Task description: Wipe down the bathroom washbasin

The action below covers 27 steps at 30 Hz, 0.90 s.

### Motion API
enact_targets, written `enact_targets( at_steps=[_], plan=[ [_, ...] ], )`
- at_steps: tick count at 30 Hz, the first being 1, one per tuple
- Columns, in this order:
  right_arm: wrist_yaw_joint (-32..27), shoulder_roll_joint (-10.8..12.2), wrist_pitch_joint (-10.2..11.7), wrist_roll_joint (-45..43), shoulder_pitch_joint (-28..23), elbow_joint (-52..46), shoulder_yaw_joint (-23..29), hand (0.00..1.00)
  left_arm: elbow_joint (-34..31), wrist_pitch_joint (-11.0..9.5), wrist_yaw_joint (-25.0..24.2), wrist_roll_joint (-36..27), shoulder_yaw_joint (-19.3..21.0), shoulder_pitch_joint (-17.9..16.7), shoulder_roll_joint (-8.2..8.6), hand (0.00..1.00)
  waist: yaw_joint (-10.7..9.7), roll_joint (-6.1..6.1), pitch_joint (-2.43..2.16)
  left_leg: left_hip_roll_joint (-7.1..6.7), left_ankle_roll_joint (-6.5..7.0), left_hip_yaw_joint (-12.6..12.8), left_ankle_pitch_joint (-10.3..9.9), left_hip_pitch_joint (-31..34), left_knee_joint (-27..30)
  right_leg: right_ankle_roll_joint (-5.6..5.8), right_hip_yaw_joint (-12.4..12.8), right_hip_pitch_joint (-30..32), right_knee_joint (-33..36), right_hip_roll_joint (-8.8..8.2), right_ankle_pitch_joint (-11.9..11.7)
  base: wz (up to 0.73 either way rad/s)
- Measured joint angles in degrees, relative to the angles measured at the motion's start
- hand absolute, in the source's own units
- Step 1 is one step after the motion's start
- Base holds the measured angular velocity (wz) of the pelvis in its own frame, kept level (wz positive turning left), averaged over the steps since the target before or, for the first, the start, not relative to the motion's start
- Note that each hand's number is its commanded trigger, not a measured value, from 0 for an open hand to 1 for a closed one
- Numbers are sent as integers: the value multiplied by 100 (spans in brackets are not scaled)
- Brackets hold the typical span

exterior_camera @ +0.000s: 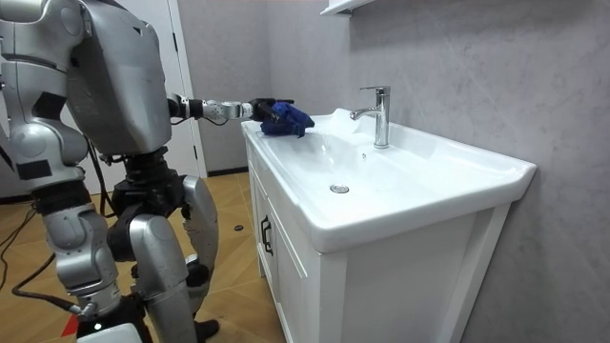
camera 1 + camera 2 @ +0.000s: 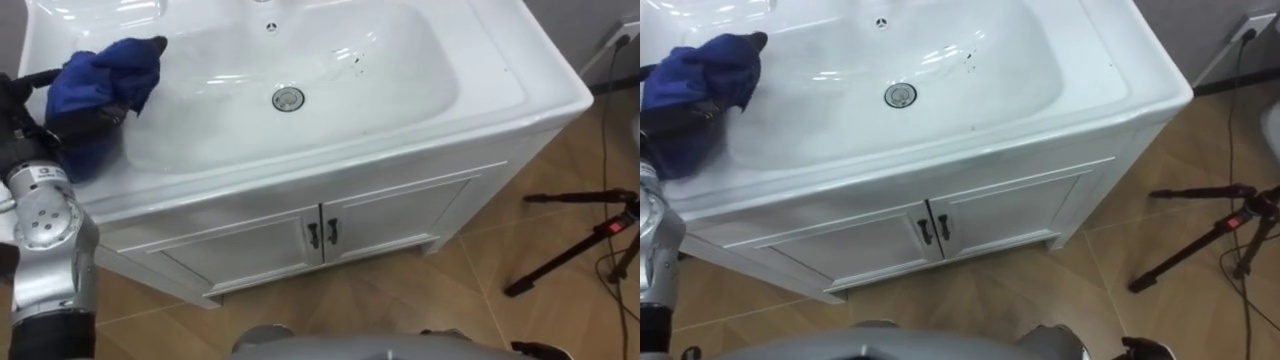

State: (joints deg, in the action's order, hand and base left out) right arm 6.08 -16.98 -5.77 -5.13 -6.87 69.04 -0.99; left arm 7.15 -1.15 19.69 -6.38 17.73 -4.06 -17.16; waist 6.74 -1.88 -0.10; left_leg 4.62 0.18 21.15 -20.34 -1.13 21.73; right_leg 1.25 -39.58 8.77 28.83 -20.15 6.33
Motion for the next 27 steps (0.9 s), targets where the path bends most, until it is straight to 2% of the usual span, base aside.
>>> enact_targets(
  at_steps=[4,6,11,13,15,18,22,24,27],
  plan=[
    [-15,-6,3,0,-8,-19,9,0,-11,0,11,411,29,0,-44,0,10,-25,11,7,0,-2,-9,1,6,0,14,0,11,0,0,0],
    [-10,-5,2,2,-12,-16,8,0,-38,0,-1,1007,30,1,-49,0,15,-25,10,57,2,3,-21,11,24,1,6,-4,16,-1,0,2],
    [93,-34,12,-273,22,-19,75,0,-53,0,-239,2445,56,20,-66,0,0,-67,12,53,24,17,-94,74,151,1,-58,38,107,-42,0,0],
    [137,-48,14,-318,46,-25,85,0,-53,9,-391,2999,20,25,-166,0,-2,-84,16,59,28,31,-101,82,165,1,-52,48,101,-49,0,0],
    [236,-106,-7,-367,77,-24,86,0,-53,119,-676,3565,-142,26,-413,0,-30,-130,17,55,42,29,-108,85,175,1,-54,44,100,-70,-1,0],
    [331,-165,-21,-468,141,-6,64,0,-18,302,-1161,4017,-359,27,-650,0,-129,-197,24,-2,47,29,-108,65,169,2,6,43,115,-86,-1,0],
    [356,-259,-34,-470,171,-31,65,0,178,561,-1899,4103,-640,24,-819,0,-203,-320,33,-31,56,84,-111,49,153,3,42,102,180,-133,0,-7],
    [341,-269,-58,-503,180,-35,55,0,204,724,-2428,4102,-910,16,-981,0,-236,-373,24,-35,57,103,-112,69,158,4,47,140,204,-148,1,-5],
    [333,-287,-62,-562,217,-34,55,0,195,788,-2860,4085,-1014,17,-1129,0,-304,-410,14,-39,58,150,-113,58,165,4,21,142,203,-154,1,-7]
  ],
)
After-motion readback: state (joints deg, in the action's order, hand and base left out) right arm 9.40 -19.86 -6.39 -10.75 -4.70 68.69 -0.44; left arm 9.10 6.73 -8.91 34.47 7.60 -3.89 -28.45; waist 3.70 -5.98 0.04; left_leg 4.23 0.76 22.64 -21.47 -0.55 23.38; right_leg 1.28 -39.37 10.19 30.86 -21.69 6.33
